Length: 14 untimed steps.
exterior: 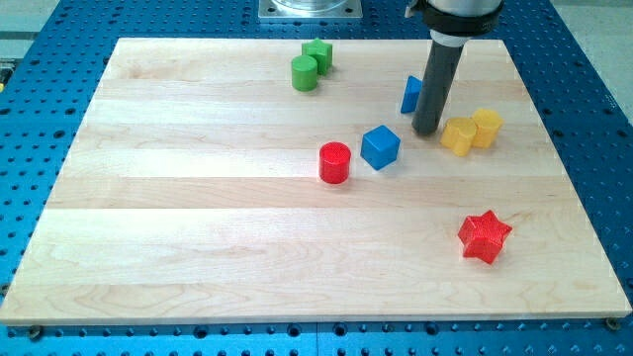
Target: Place the yellow blocks at the top right of the board
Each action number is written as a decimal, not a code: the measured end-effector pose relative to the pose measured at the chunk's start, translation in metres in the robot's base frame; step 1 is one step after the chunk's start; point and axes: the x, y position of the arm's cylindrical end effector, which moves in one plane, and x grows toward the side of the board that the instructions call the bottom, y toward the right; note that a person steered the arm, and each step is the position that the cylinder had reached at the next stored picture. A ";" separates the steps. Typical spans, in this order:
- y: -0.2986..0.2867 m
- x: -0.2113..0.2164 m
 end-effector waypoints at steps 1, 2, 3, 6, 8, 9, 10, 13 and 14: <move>0.001 0.000; 0.001 0.000; 0.001 0.017; 0.071 0.052; 0.076 -0.037; 0.075 -0.095; 0.081 -0.087; 0.017 0.047; 0.017 0.017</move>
